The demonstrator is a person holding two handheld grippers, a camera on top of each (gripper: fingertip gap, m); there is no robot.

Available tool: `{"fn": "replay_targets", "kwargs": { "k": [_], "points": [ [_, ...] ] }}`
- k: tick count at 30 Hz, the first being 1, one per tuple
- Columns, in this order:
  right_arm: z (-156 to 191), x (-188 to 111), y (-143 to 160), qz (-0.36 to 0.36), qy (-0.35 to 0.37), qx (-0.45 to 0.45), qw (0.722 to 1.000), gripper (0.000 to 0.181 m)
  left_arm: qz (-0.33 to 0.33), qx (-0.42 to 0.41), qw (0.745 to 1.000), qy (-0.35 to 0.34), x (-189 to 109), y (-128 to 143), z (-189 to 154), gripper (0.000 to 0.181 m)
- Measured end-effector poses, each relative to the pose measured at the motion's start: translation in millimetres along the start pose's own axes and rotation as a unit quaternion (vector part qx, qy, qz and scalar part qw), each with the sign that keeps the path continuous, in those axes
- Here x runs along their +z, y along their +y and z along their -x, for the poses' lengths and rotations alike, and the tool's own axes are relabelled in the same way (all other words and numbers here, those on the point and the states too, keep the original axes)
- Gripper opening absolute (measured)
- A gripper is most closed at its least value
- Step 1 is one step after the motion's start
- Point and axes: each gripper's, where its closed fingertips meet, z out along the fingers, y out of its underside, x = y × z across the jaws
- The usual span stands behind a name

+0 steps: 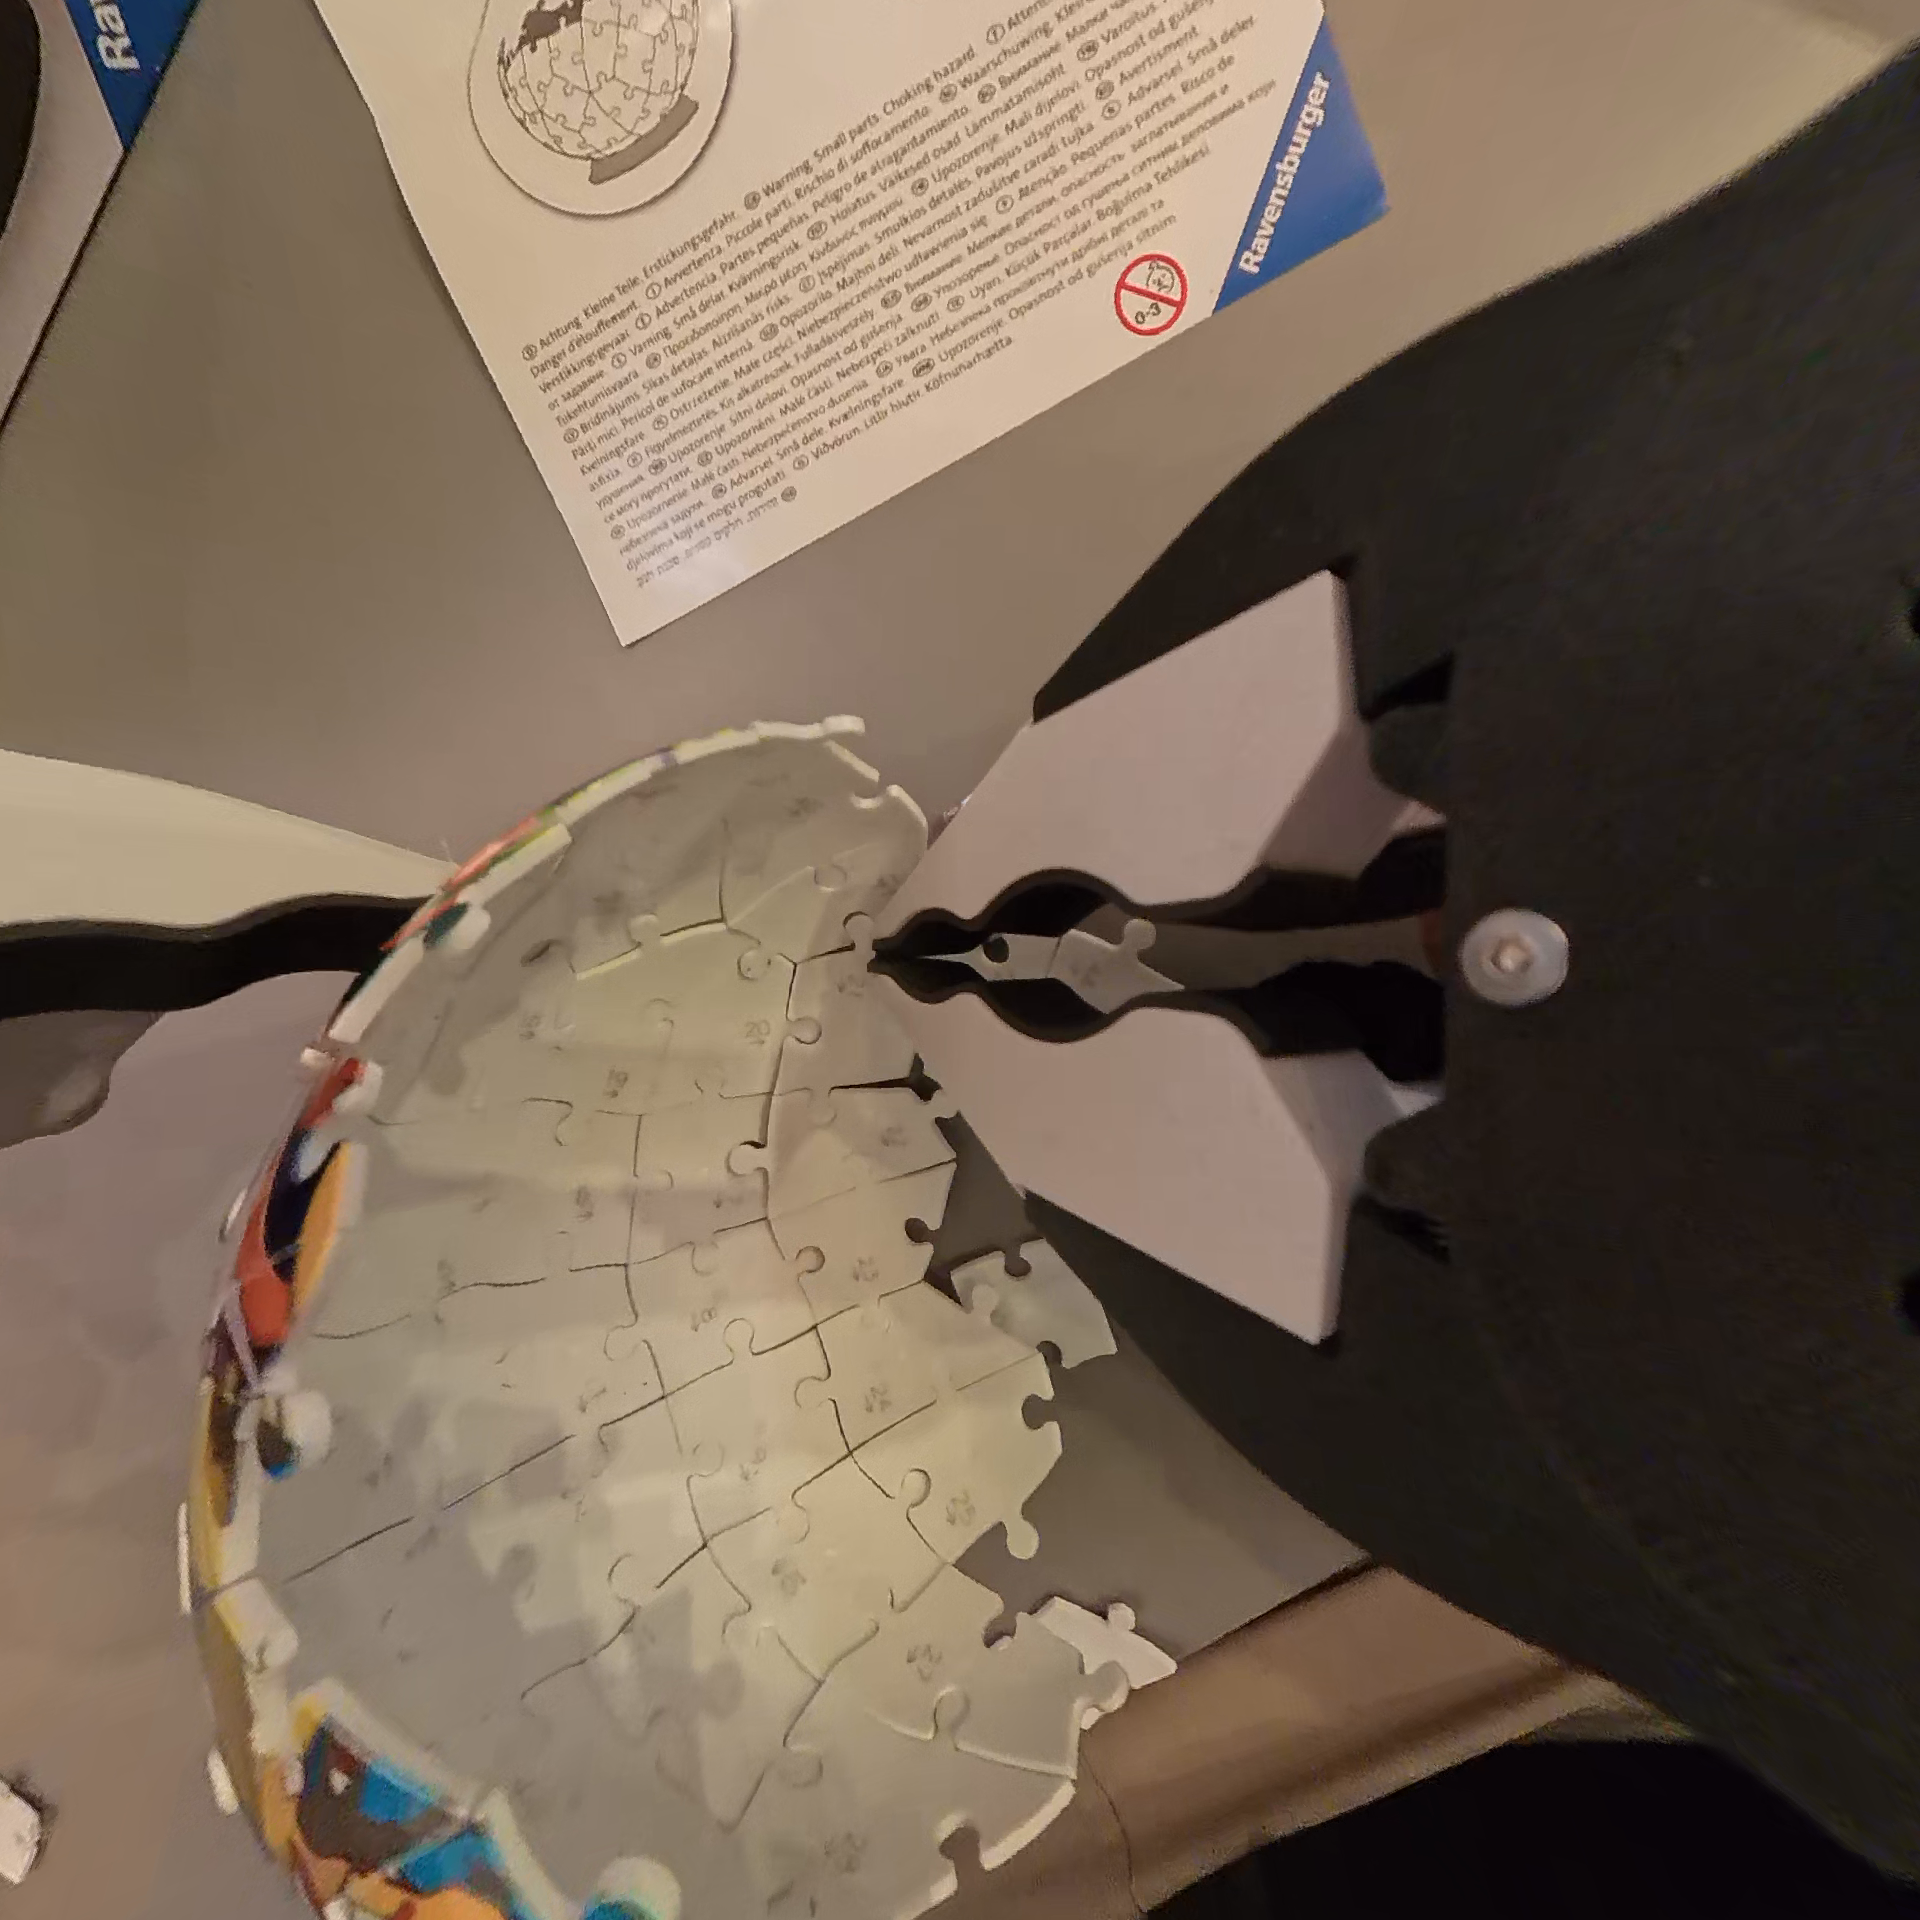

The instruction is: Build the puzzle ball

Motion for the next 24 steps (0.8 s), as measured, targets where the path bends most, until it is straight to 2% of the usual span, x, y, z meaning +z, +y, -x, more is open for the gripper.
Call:
{"fn": "replay_targets", "kwargs": {
  "k": [10,15,21,24],
  "points": [
    [1,0,0,0.014,-0.008,-0.055,0.998,0.000,-0.020,-0.045,0.999,0.000,8,-2,-1,0.125],
    [1,1,0,0.022,-0.009,-0.076,0.997,0.000,-0.078,-0.105,0.991,0.015,6,-5,-2,0.125],
    [1,2,-1,0.014,-0.017,-0.074,0.997,0.000,-0.174,-0.142,0.973,0.042,2,-9,-1,0.123],
    [1,2,-1,0.008,-0.023,-0.071,0.997,0.000,-0.201,-0.155,0.966,0.051,4,-9,-3,0.120]
  ]
}}
